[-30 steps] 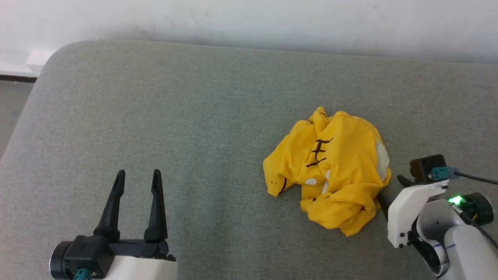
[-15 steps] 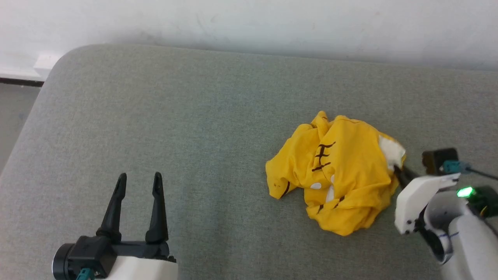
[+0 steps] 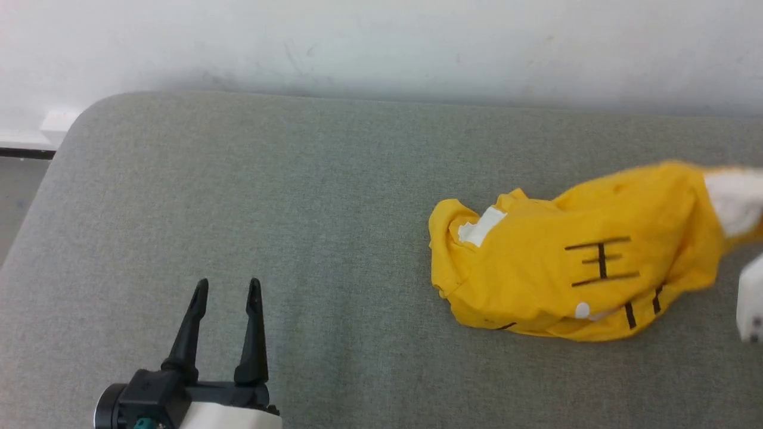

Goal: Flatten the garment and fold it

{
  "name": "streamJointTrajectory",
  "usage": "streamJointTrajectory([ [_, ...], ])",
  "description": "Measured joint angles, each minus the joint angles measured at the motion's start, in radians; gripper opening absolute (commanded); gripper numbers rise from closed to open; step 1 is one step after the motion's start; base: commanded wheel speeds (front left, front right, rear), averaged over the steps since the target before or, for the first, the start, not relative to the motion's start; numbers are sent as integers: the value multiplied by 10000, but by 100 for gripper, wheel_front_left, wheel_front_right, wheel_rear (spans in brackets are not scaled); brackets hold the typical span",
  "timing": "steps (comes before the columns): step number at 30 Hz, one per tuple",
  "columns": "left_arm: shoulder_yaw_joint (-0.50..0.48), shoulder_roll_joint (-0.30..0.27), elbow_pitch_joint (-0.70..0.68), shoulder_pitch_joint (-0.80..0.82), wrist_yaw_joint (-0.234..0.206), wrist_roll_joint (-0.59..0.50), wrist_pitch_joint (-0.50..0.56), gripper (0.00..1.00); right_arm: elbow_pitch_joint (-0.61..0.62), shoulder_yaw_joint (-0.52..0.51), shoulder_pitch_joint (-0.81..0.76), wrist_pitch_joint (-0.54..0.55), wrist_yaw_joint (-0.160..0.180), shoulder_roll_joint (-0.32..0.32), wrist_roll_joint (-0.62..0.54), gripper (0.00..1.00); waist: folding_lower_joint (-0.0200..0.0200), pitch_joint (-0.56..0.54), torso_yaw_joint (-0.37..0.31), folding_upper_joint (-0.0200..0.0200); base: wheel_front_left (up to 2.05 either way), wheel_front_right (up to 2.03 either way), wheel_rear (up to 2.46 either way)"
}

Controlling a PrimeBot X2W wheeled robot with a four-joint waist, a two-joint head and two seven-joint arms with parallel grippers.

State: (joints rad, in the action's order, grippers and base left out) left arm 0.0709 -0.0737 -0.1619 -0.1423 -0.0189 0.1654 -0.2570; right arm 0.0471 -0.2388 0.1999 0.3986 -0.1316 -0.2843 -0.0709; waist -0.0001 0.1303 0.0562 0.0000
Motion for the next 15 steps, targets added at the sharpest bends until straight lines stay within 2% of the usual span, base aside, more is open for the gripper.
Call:
streamJointTrajectory([
  [4,13,27,132,1,96,-6,0,100,-23,-780,-1954,717,0,759,-71,0,0,39,106,0,0,0,0],
  [5,0,27,144,1,105,-19,0,100,-42,-865,-2300,840,-2,963,-61,7,0,44,120,0,0,0,0],
  [7,-25,19,174,1,163,-23,0,100,-84,-1007,-2766,1043,-2,1381,35,46,0,31,129,0,0,0,0],
  [8,-35,15,178,1,184,-50,0,100,-81,-1055,-2890,1103,-2,1526,71,100,0,16,124,0,0,0,0],
  [11,-54,-4,226,1,198,-86,0,100,196,-1083,-2879,844,-2,1622,102,100,0,-52,71,0,0,0,0],
  [15,-29,-4,336,0,284,-88,0,100,874,-587,-2422,297,0,1565,142,100,0,-198,6,0,0,0,0],
])
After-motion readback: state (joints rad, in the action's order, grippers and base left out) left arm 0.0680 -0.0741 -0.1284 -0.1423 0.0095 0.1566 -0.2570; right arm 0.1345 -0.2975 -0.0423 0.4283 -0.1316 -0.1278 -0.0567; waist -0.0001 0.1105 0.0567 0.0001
